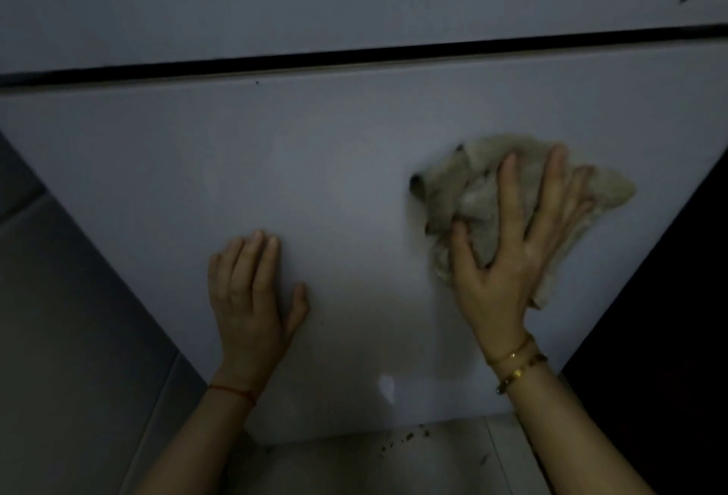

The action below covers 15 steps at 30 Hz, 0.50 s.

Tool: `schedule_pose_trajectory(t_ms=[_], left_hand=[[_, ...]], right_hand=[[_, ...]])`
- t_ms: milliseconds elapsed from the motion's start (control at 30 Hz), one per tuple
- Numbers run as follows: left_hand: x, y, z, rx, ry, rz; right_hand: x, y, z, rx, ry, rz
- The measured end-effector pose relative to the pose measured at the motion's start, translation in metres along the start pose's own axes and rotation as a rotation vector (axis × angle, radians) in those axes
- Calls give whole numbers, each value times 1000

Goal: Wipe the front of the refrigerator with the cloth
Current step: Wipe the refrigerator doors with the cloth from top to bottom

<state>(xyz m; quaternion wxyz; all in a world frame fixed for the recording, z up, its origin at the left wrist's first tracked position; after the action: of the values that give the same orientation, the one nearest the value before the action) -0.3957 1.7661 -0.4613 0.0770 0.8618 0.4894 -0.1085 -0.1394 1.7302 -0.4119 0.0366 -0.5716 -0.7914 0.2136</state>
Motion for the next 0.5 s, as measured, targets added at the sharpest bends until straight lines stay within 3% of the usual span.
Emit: schedule_pose_trajectory(t_ms=[167,333,400,500], left_hand=[[-5,-4,-29,-19,52,-8],[-3,-6,-26,-34,79,-24],[-1,-7,-25,-27,80,-48],[0,-7,-23,-19,94,-54]], right_hand=[[12,-36,-27,-110,44,35],[21,-43,11,-476,-201,142],[10,-25,10,-387,-209,113],[-2,-9,-17,-120,-38,29]])
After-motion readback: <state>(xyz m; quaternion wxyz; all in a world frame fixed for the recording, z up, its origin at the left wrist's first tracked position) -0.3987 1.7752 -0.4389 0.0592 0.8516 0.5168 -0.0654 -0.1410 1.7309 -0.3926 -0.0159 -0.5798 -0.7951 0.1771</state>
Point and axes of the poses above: each hand's wrist, its own z-axis away from the middle knuckle, its own x-axis out of the palm, y = z × x, the point moved 4 cm from there along -z, towards the middle knuckle
